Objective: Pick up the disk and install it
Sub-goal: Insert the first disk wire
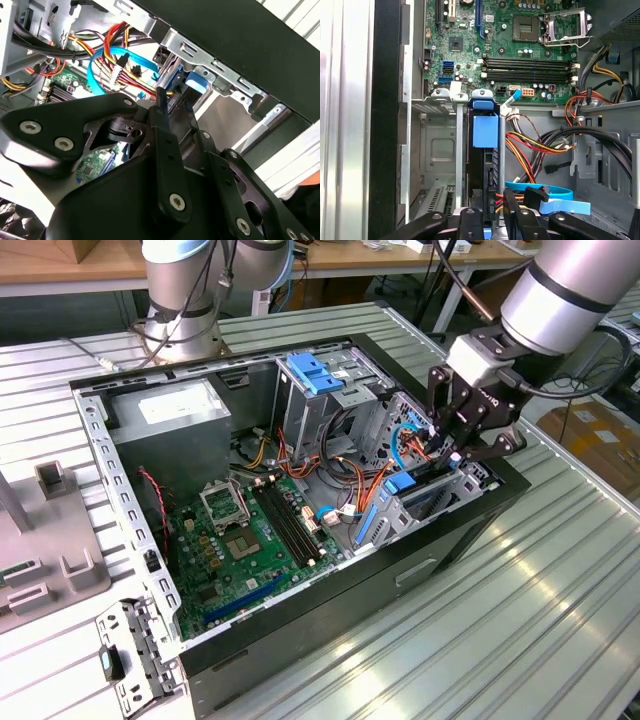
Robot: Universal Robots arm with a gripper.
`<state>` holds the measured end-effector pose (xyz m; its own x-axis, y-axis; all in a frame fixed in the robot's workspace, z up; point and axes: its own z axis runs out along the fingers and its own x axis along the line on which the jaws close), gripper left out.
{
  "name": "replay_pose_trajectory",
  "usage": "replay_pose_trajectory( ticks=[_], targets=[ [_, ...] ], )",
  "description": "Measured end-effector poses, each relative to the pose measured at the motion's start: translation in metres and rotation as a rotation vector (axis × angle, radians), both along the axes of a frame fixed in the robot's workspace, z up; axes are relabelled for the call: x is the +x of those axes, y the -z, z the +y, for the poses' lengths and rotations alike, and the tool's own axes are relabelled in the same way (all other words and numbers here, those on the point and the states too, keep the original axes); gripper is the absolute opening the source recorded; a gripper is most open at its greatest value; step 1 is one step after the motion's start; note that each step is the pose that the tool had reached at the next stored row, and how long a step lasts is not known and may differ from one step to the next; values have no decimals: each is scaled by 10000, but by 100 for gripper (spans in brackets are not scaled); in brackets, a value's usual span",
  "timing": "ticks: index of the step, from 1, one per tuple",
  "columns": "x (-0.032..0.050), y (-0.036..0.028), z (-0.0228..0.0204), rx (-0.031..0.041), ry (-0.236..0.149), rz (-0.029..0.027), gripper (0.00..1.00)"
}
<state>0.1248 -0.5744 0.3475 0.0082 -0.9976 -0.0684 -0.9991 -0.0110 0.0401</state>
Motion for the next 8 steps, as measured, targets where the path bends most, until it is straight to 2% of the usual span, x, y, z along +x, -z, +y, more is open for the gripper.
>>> replay_pose_trajectory(
  ticks=[4, 7, 8],
  targets=[
    [0, -67, 0, 55, 0, 0, 31],
    [0, -70, 3, 121, 0, 0, 31],
    [0, -65, 3, 129, -1, 4, 22]
  ],
)
